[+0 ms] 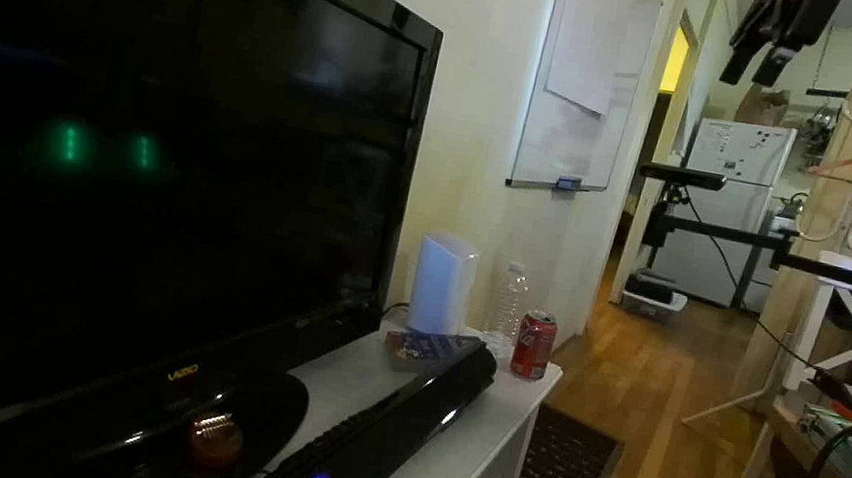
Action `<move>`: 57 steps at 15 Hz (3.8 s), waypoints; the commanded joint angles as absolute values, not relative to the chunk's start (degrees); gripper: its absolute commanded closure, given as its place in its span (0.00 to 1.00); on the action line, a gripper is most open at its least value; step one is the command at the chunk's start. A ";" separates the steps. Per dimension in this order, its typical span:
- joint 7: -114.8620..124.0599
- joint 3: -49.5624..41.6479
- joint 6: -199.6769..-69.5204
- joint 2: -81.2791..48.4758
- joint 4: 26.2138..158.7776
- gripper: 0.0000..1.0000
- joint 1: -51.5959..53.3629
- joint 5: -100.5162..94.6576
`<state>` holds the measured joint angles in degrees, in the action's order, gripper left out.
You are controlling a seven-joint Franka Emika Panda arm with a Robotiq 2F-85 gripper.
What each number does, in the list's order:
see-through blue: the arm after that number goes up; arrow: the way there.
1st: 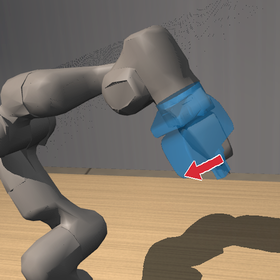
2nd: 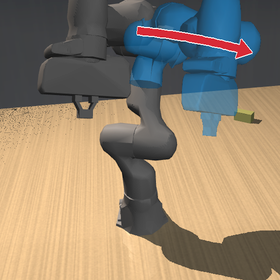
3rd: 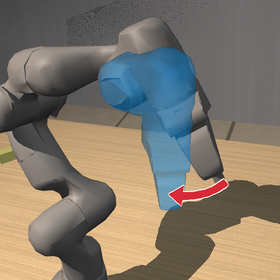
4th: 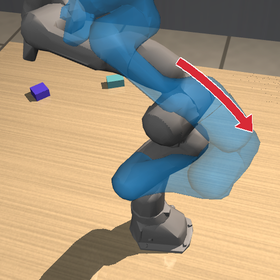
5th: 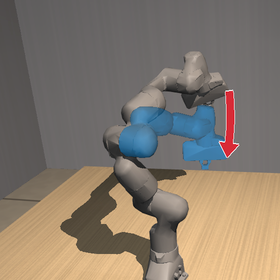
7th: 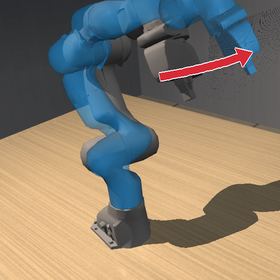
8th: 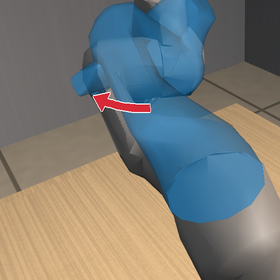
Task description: Press a button on the black speaker in front of the television.
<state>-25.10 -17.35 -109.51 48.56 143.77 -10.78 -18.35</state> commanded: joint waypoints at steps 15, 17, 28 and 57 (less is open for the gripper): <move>-15.39 -15.11 -129.63 21.27 138.16 0.00 1.28 1.35; -13.74 -12.91 -131.71 14.38 135.18 0.00 2.09 4.03; -13.76 -7.75 -132.10 3.14 128.99 0.00 1.33 12.60; 8.58 0.23 -160.57 -32.69 114.26 0.56 5.53 8.69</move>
<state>4.23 1.52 -157.45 -28.02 117.61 3.53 11.01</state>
